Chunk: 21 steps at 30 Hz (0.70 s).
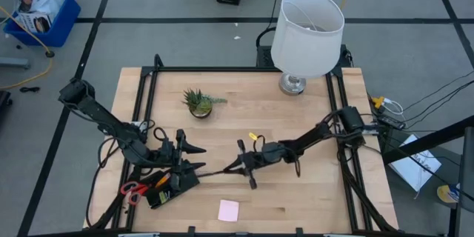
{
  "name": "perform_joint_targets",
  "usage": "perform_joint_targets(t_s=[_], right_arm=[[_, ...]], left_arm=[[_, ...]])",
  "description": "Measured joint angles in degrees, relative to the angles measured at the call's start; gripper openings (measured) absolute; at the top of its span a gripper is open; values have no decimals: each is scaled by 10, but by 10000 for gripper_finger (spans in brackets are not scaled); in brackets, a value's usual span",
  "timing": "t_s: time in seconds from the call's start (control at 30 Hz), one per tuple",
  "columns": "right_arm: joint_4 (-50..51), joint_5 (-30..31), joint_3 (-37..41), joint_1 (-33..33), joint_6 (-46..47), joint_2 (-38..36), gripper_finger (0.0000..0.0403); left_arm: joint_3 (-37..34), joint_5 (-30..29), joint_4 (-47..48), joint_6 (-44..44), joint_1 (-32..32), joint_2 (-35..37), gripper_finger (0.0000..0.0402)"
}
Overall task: Pick and place office supplies into organizer
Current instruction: Put the pen into the top left section of the desk organizer
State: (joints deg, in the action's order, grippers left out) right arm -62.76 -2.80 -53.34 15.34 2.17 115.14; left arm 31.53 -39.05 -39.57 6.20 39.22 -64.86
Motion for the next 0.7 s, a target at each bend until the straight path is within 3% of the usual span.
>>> perform_joint_targets(t_s=[0.13,0.4,0.53,0.7], right_arm=[[1,30,0,17,-7,-14,28],[6,30,0,23,-15,-15,28],[6,30,0,23,-15,-15,27],[6,30,0,23,-15,-15,35]], left_arm=[[0,0,0,0,0,0,202],[0,12,-1,-12,0,0,197],[0,19,-2,-15,0,0,162],[0,42,-9,-33,0,0,83]])
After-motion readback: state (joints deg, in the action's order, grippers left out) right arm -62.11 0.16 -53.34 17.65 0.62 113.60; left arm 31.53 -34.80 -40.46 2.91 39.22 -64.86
